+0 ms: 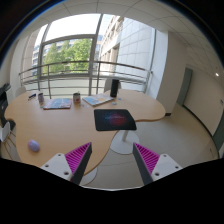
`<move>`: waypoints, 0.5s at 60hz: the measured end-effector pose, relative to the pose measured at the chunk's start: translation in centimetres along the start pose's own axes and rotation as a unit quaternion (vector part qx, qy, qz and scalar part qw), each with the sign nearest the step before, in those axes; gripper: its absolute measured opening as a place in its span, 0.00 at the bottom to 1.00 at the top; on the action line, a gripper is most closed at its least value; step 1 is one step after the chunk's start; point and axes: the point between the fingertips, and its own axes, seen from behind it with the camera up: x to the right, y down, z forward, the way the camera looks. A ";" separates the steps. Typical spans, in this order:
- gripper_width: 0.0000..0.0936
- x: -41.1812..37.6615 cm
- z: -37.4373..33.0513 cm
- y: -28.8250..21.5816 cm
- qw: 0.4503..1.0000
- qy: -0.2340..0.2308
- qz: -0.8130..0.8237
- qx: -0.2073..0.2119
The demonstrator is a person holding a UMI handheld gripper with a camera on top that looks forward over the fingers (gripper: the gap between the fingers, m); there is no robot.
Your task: Arrange mouse
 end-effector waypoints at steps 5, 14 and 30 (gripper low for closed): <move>0.90 -0.2 -0.1 0.7 1.000 0.000 0.000 -0.006; 0.90 -1.7 -1.3 5.0 0.999 -0.007 -0.016 -0.027; 0.90 -14.5 -3.4 14.6 0.994 -0.076 -0.028 -0.076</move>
